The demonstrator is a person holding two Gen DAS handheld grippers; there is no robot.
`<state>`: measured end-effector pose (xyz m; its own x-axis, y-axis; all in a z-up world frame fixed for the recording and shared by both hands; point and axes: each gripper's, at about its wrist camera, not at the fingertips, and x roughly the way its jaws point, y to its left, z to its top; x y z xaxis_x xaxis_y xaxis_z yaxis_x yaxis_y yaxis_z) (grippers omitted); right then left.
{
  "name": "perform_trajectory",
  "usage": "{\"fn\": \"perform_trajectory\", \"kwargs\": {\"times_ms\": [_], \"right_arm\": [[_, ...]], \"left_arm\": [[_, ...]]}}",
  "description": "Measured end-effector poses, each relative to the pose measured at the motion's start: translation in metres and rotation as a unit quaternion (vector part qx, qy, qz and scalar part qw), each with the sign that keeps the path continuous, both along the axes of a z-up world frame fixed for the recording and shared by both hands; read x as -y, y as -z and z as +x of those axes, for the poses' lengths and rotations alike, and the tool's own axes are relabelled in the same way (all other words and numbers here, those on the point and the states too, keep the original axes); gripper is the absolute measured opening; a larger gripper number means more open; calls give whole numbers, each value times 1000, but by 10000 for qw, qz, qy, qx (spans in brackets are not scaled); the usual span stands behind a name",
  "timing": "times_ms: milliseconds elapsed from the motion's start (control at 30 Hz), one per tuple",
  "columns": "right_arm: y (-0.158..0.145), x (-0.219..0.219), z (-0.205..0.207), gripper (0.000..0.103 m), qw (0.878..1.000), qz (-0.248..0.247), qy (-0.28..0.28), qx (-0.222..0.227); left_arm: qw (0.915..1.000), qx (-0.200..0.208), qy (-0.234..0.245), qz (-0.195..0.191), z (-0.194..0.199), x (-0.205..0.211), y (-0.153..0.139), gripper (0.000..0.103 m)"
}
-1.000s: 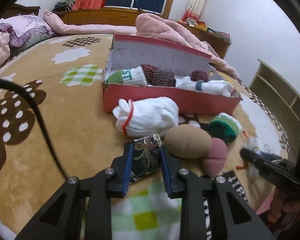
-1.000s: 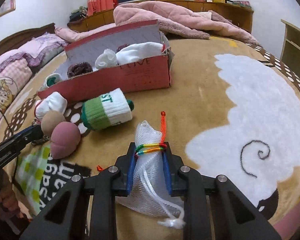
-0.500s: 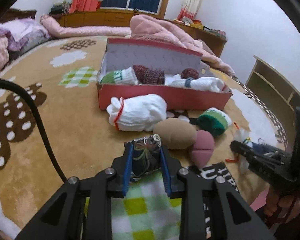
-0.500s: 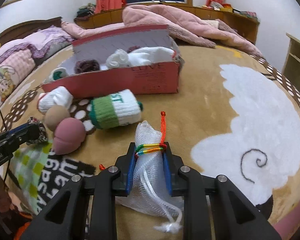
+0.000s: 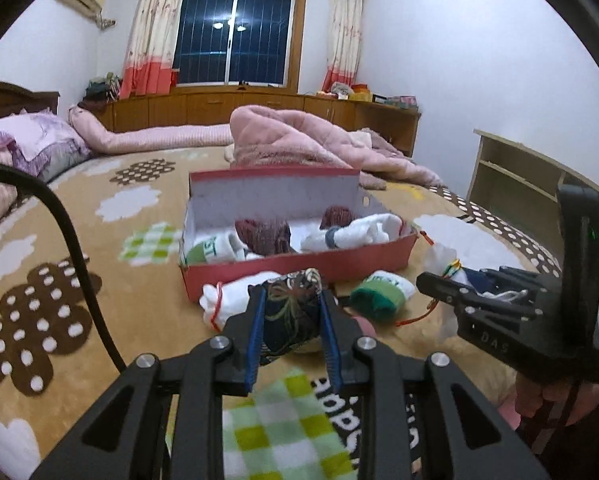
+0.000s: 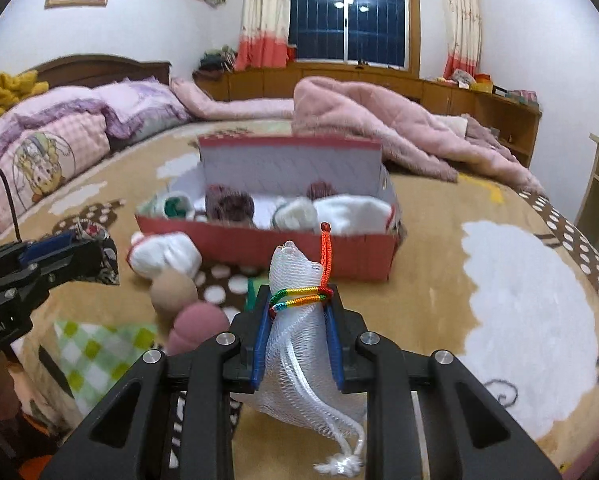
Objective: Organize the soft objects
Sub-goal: 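Carry the mesh bag and pouch into the shoebox and open both tools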
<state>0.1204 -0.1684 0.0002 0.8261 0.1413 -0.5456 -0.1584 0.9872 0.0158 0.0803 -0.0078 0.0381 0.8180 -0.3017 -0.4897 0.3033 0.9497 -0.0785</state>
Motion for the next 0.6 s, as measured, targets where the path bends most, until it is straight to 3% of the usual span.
{"fn": "perform_trajectory", "kwargs": {"times_ms": [300, 600], "right_arm": [[-6, 8, 16, 25, 9996, 290, 39, 20], [-11, 0, 25, 25, 9994, 270, -157, 142]], "left_arm": [[10000, 78, -10, -29, 14, -2, 0, 27], [9998, -33, -32, -177, 30, -6, 5, 27]]}}
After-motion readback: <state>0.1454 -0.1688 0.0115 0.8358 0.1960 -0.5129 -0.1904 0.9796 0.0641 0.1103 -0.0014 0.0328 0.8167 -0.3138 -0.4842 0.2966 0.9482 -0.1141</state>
